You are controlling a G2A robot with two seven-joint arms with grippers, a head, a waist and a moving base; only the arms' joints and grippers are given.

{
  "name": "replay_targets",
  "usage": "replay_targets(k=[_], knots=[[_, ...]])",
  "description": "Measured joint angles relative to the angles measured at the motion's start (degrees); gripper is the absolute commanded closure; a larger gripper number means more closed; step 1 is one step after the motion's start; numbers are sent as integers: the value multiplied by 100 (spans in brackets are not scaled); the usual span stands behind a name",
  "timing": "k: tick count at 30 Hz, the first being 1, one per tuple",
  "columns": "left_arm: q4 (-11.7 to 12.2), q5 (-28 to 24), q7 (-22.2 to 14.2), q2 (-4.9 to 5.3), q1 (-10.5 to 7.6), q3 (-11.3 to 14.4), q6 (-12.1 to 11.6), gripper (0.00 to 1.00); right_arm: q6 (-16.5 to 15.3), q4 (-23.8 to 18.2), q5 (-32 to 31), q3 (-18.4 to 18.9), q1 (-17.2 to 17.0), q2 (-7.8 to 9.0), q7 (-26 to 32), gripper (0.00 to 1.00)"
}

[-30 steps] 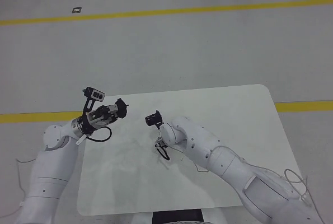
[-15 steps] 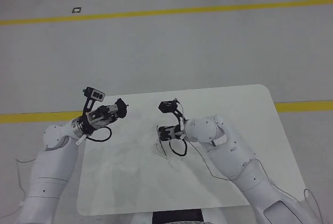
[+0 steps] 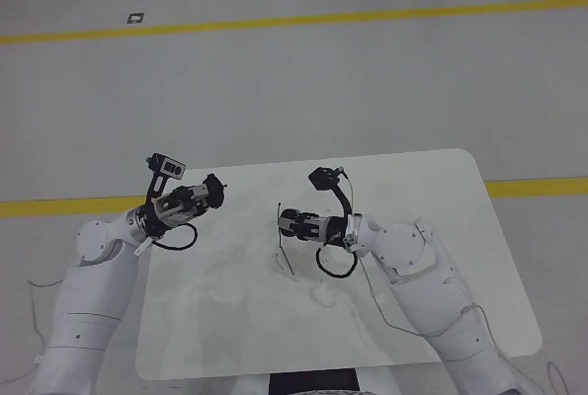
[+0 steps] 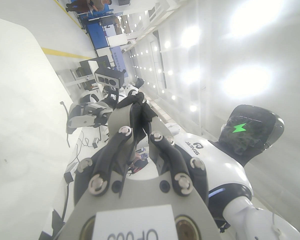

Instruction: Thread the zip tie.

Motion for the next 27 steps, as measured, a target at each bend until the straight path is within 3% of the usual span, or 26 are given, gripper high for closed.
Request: replay_targets(k=[4,10,14,23,27], knots=[[-6,34,78,-4,26,17,5,100,-65,-91,36,28,-70,6,-300,100],[-175,284,830,-85,295,187,0,100,-649,-628,-143,153,-288,36,-1496,100],[-302,491,1349,-213,465,386,0,100,-1000,-830,-573,44,-449,41,-2318,100],[-571,1113,2520,-573,573,794,0,100,-1492,-768,-1319,-126,-617,65,-3445,100],[-588,1131,2574,-589,583,796,0,100,-1502,-779,-1318,-122,-624,72,-3469,100]])
